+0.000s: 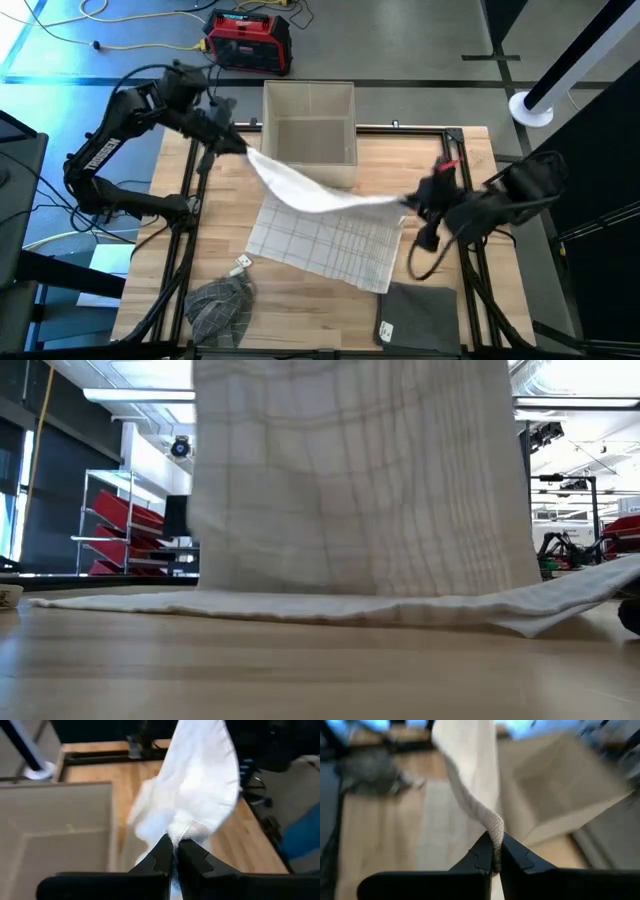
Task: Fold towel
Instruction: Fold the white towel
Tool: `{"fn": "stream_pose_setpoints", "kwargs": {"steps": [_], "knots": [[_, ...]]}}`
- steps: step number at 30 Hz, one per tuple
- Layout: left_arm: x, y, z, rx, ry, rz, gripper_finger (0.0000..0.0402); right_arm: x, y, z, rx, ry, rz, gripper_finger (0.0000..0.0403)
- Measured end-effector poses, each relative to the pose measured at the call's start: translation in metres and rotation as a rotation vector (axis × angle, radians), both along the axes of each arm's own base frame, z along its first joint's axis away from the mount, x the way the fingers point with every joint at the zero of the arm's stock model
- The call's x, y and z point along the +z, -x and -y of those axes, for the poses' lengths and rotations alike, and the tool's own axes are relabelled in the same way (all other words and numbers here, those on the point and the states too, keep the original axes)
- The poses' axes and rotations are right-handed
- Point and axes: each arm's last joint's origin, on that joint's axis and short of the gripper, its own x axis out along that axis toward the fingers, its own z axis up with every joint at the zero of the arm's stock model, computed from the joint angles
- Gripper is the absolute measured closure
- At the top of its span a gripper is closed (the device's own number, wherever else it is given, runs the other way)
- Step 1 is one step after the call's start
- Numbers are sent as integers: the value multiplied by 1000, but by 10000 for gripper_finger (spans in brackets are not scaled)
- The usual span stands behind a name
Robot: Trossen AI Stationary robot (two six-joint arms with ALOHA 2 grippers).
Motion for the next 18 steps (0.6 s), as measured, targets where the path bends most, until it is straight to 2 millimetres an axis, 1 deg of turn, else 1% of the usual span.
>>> {"fn": "stream_pose_setpoints", "kwargs": {"steps": [2,5,9,11,12,14,16,18], "knots": [[-12,-5,4,-26,30,-30,399,-21,-5,-3,-41,-14,-69,401],[-42,-13,8,-52,98,-123,399,-49,-9,-6,-115,-22,-132,401],[-88,-27,8,-67,147,-198,399,-74,-14,-9,-152,-40,-166,401],[-103,-35,5,-63,113,-179,399,-81,-15,-7,-169,-10,-188,401],[-107,-38,2,-42,58,-165,399,-82,-14,-4,-187,32,-195,401],[-106,-45,-7,29,-109,-122,399,-81,-13,6,-233,131,-180,401],[-94,-51,-16,104,-256,-26,399,-73,-12,16,-231,228,-110,401],[-72,-51,-21,155,-339,92,399,-58,-7,28,-253,300,-41,401]]}}
